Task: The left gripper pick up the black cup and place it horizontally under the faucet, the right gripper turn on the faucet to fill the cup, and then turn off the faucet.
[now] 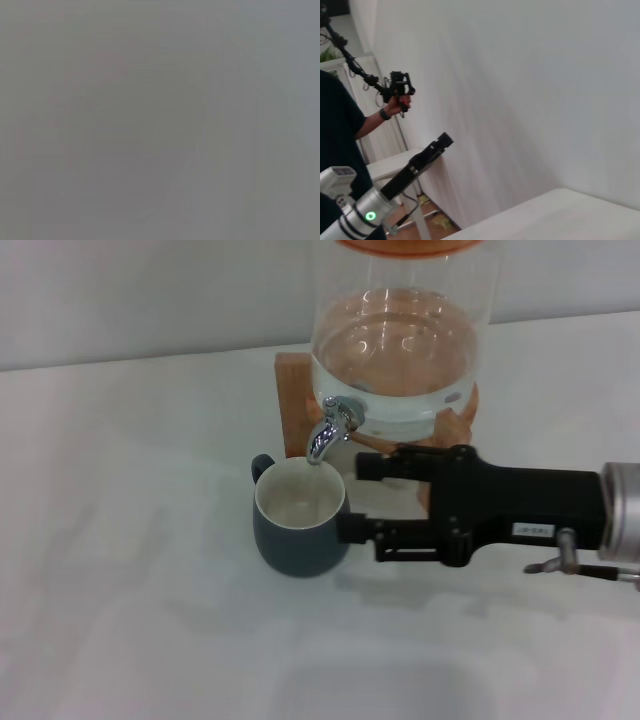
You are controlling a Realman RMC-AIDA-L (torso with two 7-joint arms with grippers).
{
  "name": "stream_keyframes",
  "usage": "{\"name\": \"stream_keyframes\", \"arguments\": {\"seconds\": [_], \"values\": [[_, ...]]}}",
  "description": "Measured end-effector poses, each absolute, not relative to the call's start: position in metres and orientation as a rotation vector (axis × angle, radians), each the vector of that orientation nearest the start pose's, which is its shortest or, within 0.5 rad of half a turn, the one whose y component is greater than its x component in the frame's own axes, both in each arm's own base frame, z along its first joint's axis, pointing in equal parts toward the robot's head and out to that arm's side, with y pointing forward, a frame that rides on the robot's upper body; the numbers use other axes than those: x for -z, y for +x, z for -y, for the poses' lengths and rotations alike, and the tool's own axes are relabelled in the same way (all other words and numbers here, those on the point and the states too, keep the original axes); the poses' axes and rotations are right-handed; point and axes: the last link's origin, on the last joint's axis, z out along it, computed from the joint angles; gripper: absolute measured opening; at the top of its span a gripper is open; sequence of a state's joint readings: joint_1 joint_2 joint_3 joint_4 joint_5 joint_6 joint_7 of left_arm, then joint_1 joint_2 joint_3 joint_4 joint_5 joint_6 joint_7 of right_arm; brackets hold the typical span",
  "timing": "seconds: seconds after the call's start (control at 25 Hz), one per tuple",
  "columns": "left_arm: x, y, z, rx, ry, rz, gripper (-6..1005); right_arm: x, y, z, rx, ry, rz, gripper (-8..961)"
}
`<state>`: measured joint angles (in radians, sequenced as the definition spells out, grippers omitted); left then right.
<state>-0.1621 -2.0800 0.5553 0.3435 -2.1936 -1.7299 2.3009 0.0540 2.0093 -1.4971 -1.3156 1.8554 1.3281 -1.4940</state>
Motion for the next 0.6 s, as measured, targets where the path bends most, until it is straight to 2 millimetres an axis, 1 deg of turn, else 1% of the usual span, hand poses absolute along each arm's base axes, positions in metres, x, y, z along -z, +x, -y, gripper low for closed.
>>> {"name": "stream_keyframes", "arguments": {"seconds": [0.32,0.6], "values": [[-0.094,-0.348,-0.233,1.231,-1.479,0.419,761,0.002,0.177,-0.274,-0.978,-2.690,-0.504,782],[-0.094,-0.349,-0.231,1.228,-1.481,0.421,761,0.003,0.178,-0.281,-0.955,-2.645,-0.517,783]]}}
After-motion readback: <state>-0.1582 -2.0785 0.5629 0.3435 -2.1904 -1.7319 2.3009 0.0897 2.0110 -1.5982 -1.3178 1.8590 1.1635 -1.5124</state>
